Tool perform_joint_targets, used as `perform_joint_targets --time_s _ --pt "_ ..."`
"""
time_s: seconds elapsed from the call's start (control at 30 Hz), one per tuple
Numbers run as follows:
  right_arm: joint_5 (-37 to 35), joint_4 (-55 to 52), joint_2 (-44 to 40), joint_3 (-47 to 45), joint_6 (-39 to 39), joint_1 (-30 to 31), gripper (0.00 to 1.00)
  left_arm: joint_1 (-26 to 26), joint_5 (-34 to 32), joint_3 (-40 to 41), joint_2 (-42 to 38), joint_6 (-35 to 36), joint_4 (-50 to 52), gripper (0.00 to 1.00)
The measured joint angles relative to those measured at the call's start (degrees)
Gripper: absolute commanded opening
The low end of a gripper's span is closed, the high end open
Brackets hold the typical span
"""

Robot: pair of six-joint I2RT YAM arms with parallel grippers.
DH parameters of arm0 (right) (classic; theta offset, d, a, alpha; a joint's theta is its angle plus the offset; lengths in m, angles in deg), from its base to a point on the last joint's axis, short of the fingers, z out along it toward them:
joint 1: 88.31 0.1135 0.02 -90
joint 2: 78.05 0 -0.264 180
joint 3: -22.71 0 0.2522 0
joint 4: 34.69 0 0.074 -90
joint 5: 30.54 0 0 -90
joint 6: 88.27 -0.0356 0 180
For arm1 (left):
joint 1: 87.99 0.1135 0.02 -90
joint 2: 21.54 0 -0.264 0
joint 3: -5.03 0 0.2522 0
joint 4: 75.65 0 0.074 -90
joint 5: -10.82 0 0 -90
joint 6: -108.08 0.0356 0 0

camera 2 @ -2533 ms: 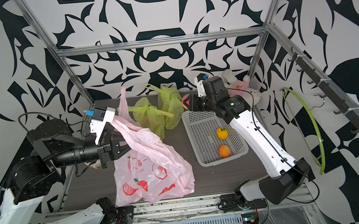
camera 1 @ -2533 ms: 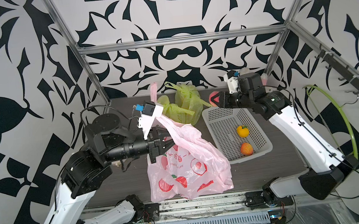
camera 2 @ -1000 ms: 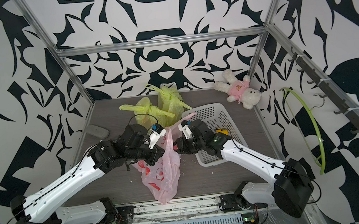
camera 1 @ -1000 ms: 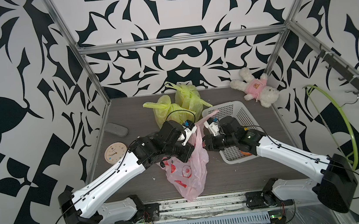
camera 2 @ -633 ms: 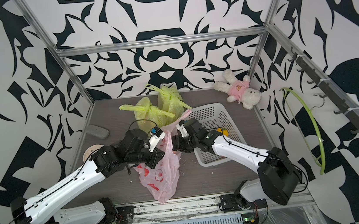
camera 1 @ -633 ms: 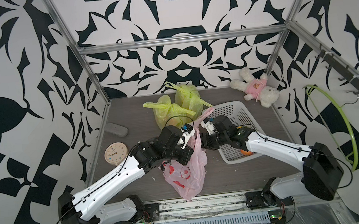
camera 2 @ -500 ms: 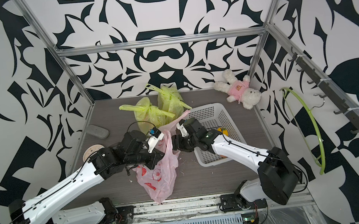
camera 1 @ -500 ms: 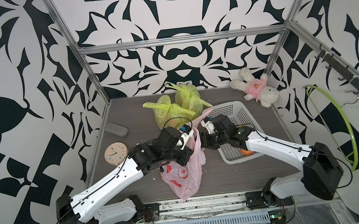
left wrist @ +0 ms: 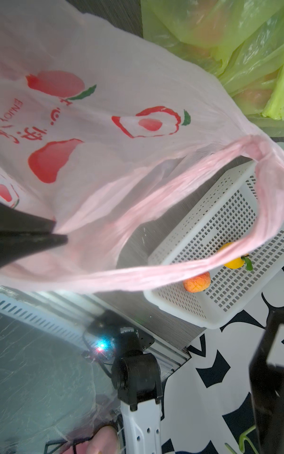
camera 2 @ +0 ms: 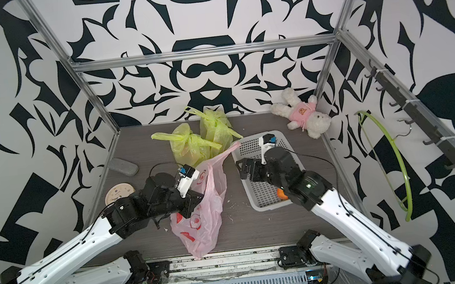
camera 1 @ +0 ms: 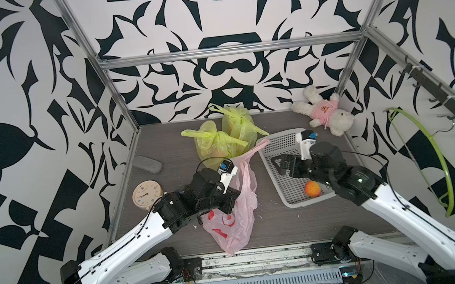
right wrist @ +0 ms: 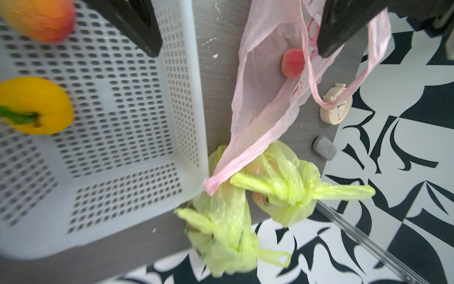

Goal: Place the peach into a plastic bag & tie a knot
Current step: Pick up the peach from the basket.

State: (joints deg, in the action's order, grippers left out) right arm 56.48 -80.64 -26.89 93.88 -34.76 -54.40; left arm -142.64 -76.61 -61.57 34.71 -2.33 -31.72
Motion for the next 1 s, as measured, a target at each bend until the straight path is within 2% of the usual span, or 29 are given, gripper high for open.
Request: perform_joint_targets --time_s 0.1,0.2,0.47,0.57,1.0 --pt "-1.4 -6.3 0.7 5.7 5.0 -5.7 0.90 0.0 0.1 0.2 0.0 -0.3 -0.7 0.00" --pt "-1.6 -9.6 5.1 8.3 8.6 -12.2 0.89 0.0 0.3 0.2 0.0 -0.4 -1.7 0.00" --pt "-1.8 -13.2 19.2 4.0 12.6 -23.1 0.90 0.0 2.0 2.3 -0.1 -0.4 -4.7 0.00" --pt "-2.3 -12.5 24.1 3.3 12.7 -24.7 0.90 0.0 2.9 3.8 -0.1 -0.4 -5.7 0.00" --pt "-8.0 -7.5 42.2 5.3 12.9 -24.9 0.89 0.0 4.5 5.4 -3.0 -0.6 -8.2 0.00"
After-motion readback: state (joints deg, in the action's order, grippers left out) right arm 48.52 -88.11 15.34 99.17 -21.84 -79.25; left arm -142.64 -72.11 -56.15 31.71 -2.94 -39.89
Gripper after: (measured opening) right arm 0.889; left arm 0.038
